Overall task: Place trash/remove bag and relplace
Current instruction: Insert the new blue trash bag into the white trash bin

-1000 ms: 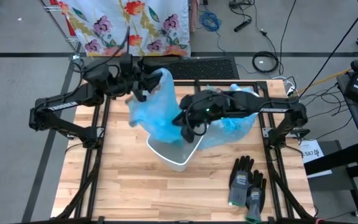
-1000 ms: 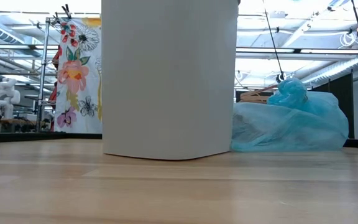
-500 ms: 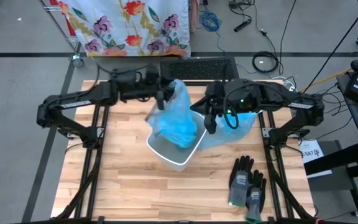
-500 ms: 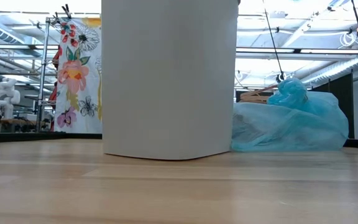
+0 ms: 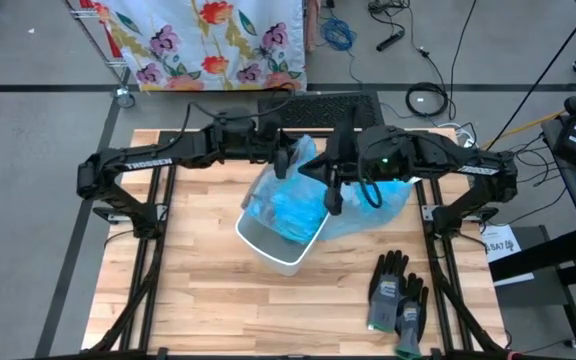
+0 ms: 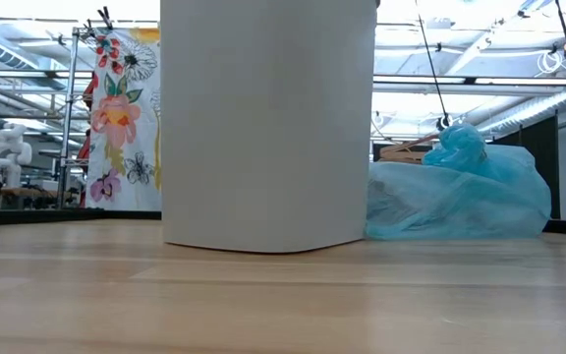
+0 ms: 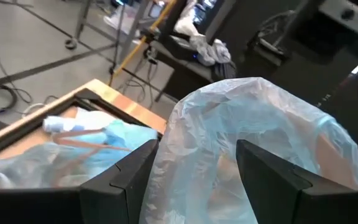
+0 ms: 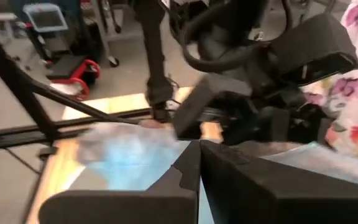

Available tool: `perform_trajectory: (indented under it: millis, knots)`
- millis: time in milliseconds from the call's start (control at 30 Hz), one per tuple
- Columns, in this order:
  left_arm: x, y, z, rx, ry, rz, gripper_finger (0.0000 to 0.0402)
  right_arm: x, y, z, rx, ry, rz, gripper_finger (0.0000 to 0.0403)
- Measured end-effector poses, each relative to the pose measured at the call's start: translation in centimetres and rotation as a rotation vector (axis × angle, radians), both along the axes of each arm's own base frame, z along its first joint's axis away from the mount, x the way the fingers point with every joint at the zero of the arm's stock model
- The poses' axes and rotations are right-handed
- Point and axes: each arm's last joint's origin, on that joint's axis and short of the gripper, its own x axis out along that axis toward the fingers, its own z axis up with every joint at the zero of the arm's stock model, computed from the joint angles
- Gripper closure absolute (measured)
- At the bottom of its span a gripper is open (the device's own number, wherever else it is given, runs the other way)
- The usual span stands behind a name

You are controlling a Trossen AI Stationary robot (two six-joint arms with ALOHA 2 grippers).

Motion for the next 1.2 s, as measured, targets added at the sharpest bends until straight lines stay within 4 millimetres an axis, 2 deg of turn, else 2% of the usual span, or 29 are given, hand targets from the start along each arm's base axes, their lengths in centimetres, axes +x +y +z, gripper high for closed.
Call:
perform_trajectory:
  millis: [200, 300, 433, 533, 633, 767, 1000, 1200]
  knots:
    - [0.2, -0.2, 0.8, -0.026, -0.028, -0.075, 0.0187, 2.1, -1.8, -1.5, -0.057, 0.049, -0.060, 0.0403]
    - [0.1, -0.2, 1.0, 0.003, -0.012, -0.081, 0.0187, 2.6, -2.4, -2.2, 0.001, 0.086, -0.085, 0.0403]
    - [-1.2, 0.0, 1.8, 0.048, 0.047, -0.039, 0.0187, 2.2, -2.4, -3.4, 0.095, 0.195, -0.098, 0.0403]
    - [-2.7, 0.5, 2.5, 0.079, 0.086, 0.019, 0.0187, 1.0, -2.0, -3.7, 0.119, 0.277, -0.093, 0.0403]
    - [-3.1, 0.5, 2.7, 0.087, 0.089, 0.024, 0.0187, -0.3, -1.7, -3.8, 0.167, 0.359, -0.086, 0.0403]
    - [-3.4, 0.4, 2.8, 0.081, 0.101, 0.020, 0.0187, -1.1, -1.1, -4.2, 0.223, 0.431, -0.083, 0.0403]
    - [-4.9, 0.0, 1.5, 0.063, 0.289, -0.022, 0.0187, -1.9, 0.4, -3.5, 0.221, 0.400, -0.030, 0.0403]
    - [-6.1, -0.3, 1.4, 0.081, 0.349, -0.034, 0.0187, -2.8, 1.0, -2.0, 0.183, 0.294, 0.032, 0.0403]
